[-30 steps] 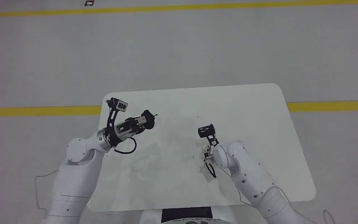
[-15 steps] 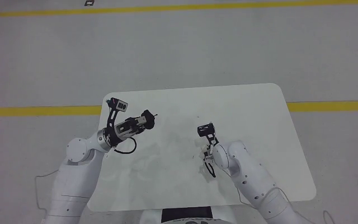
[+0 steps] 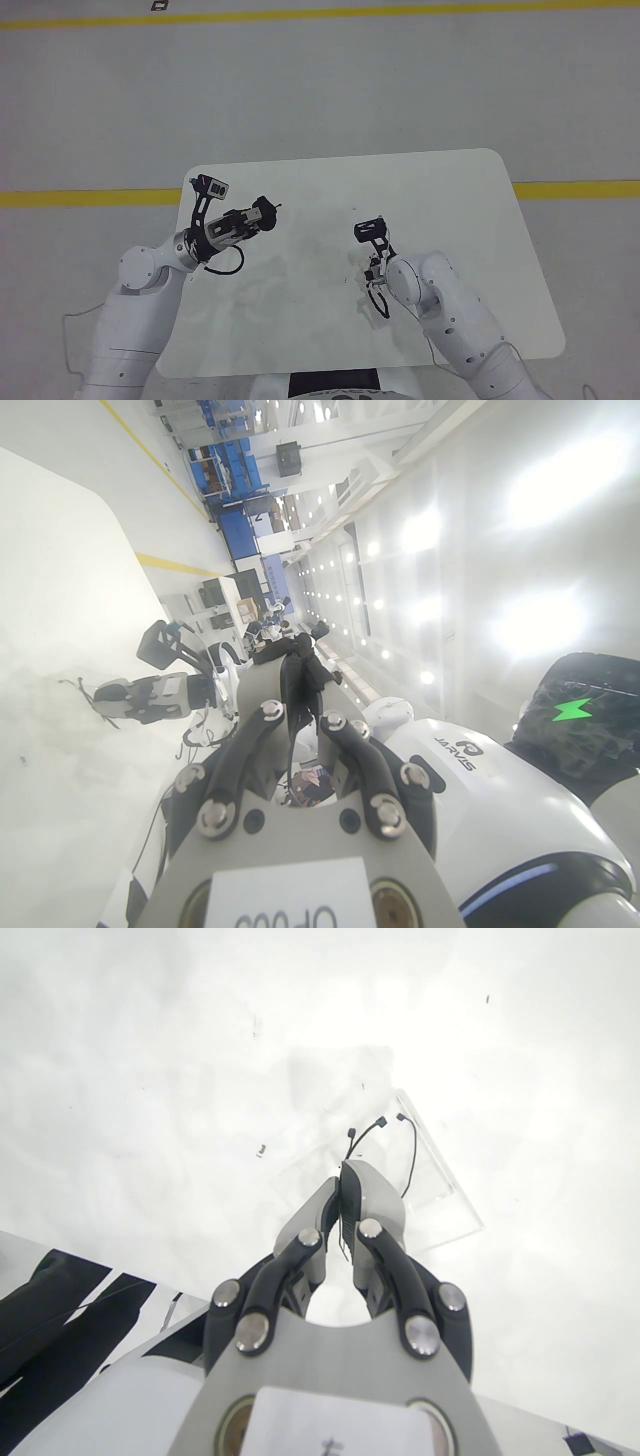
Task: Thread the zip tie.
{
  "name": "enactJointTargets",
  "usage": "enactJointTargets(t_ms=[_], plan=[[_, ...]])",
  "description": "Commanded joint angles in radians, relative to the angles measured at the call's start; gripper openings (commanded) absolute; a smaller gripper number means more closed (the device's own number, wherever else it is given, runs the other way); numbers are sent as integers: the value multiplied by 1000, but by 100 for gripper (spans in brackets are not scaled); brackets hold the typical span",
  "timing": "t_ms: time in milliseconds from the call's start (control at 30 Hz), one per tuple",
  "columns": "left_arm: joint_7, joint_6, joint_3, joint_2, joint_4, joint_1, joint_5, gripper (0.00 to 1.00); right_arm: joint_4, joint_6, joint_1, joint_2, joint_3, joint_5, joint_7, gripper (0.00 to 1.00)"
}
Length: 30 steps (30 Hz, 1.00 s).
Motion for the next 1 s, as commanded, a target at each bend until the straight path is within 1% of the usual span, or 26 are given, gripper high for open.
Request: enactJointTargets(t_ms=[0, 133, 200, 333, 500, 567, 767, 867, 900, 967], plan=[[0, 0, 0, 0, 0, 0, 0, 0, -21, 0, -6, 1, 1, -9, 4, 0], [0, 0, 0, 0, 0, 0, 0, 0, -60, -2, -21, 3, 9, -10, -4, 0], [0, 0, 0, 0, 0, 0, 0, 0, -65, -4, -26, 4, 14, -6, -13, 0], [0, 0, 0, 0, 0, 0, 0, 0, -29, 2, -16, 1, 13, 9, -40, 0], [0, 0, 0, 0, 0, 0, 0, 0, 28, 55, 12, -8, 3, 8, -80, 0], [0, 0, 0, 0, 0, 0, 0, 0, 41, 71, 18, -11, 2, 21, -95, 0], [0, 0, 0, 0, 0, 0, 0, 0, 60, 85, 28, -15, -7, 15, -100, 0], [0, 0, 0, 0, 0, 0, 0, 0, 61, 88, 26, -16, -8, 5, -93, 27], [0, 0, 0, 0, 0, 0, 0, 0, 59, 88, 25, -16, -8, 3, -91, 30], [0, 0, 0, 0, 0, 0, 0, 0, 54, 88, 21, -16, -6, -2, -88, 31]])
